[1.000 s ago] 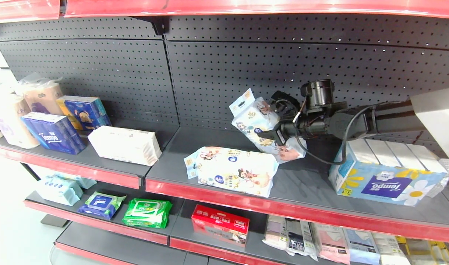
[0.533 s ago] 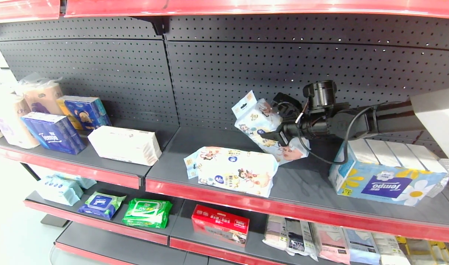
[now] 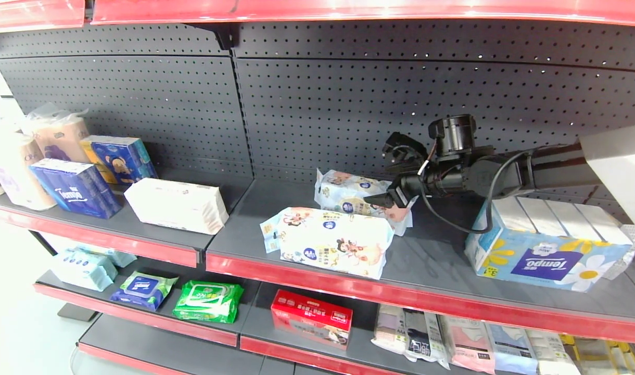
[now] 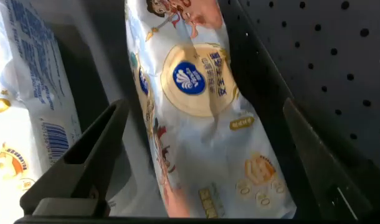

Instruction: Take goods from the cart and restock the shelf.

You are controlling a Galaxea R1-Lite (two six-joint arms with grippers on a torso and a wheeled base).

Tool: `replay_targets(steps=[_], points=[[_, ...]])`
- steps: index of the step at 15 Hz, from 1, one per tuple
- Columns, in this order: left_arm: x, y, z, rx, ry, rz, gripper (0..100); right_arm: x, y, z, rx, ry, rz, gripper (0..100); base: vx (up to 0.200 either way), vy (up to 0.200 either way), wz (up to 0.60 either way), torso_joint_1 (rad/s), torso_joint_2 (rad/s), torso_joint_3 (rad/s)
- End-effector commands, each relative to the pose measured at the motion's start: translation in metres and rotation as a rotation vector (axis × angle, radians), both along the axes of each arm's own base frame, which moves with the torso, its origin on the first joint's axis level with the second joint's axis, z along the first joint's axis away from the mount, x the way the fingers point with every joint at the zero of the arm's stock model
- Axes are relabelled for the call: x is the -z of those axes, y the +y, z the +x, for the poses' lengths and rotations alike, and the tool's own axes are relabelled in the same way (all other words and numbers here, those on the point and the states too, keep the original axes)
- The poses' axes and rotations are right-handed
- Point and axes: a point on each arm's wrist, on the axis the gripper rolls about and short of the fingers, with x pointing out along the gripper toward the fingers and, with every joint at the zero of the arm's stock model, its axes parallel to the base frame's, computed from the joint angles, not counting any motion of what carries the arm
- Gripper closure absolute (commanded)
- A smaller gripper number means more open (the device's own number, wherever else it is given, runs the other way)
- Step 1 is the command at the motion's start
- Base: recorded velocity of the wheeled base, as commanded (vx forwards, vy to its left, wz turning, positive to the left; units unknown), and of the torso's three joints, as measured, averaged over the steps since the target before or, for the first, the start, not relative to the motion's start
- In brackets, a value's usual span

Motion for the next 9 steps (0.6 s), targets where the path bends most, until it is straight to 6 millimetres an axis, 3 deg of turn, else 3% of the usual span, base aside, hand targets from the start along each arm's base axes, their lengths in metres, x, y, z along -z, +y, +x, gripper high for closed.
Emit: replay_targets(steps=[1,9], points=[[0.000,0.000,0.000,0.000,0.001,0.000,0,0.000,-0.001,0.000,0.000,0.001,-0.001,0,0.000,0.000,0.00,0.000,0.00,0.000],[0.000,0.000,0.000,0.000,0.000,0.000,0,0.015,-0.028,-0.011,0.083,0.081,-0.026,0,0.000,0.000,0.00,0.000,0.00,0.000]])
